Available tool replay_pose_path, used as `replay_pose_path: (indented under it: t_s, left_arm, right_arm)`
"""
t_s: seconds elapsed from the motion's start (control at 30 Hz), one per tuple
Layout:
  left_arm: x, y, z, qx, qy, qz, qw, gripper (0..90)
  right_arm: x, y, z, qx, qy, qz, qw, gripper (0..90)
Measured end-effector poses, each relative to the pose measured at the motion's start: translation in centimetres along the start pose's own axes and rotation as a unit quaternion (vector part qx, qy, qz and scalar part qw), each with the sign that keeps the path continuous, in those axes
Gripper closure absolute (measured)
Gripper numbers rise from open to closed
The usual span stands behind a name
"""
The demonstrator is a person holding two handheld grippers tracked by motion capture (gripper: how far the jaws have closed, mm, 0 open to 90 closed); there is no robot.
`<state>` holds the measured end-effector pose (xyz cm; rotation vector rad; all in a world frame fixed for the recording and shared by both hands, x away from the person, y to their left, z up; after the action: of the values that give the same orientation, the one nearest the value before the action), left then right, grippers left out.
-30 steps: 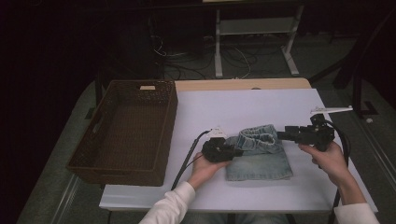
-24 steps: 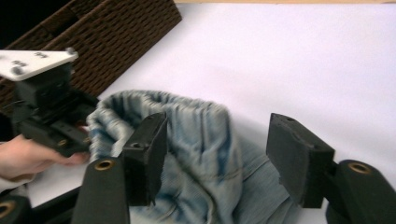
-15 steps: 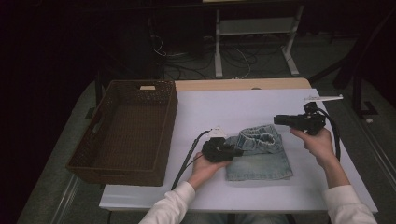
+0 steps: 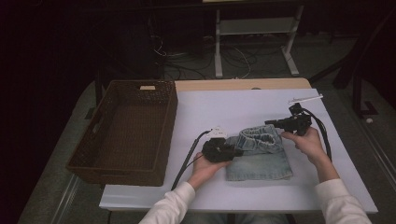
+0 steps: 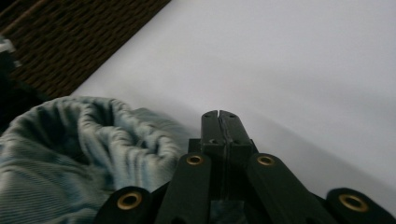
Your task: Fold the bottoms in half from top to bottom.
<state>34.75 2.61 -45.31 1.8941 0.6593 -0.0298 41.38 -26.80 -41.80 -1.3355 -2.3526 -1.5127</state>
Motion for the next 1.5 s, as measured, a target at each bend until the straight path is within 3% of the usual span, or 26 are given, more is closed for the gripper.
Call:
replay_pose_path:
  t_s: [0.3,0.67,0.8,1.0,1.17,1.27,1.5]
  left_arm:
    - [-0.3,0.1,0.0,0.002,0.003,0.012,0.9999,69.1]
    - [-1.2,0.2,0.1,0.016,0.019,0.065,0.9976,62.4]
    - [-1.3,0.4,0.0,0.016,0.014,0.052,0.9984,57.3]
    - [-1.9,1.1,-1.1,0.026,0.021,0.040,0.9986,46.8]
    - [-1.8,1.0,-2.2,0.043,0.016,0.023,0.9987,43.1]
    - [-1.8,1.0,-3.0,0.038,0.008,0.006,0.9992,41.7]
    - [-2.1,0.3,-3.2,0.066,0.004,0.013,0.9977,40.6]
  right_arm:
    - [2.4,-0.3,-0.2,0.019,0.052,-0.011,0.9984,88.9]
    - [4.9,-2.3,-1.4,0.019,0.060,-0.016,0.9979,88.9]
    - [5.2,-2.6,-1.6,0.016,0.056,-0.014,0.9982,88.9]
    - [5.3,-2.9,-2.2,0.000,0.059,-0.007,0.9982,88.9]
    - [5.5,-3.5,-2.5,-0.006,0.062,0.005,0.9981,88.9]
    - [5.8,-3.9,-2.5,-0.003,0.064,0.012,0.9979,89.0]
    - [6.6,-4.8,-2.2,0.011,0.070,0.007,0.9974,89.0]
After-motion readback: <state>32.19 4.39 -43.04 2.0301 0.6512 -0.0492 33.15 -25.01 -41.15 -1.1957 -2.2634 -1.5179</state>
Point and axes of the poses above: each handheld gripper's, and its own axes: z roughly forward along the jaws, y roughly out of its top, x roughly to its left, the point moved 1 cm from there along z, roughly forward along the jaws, and after that the axes turned 3 degrees about -x, right-handed, at the moved point
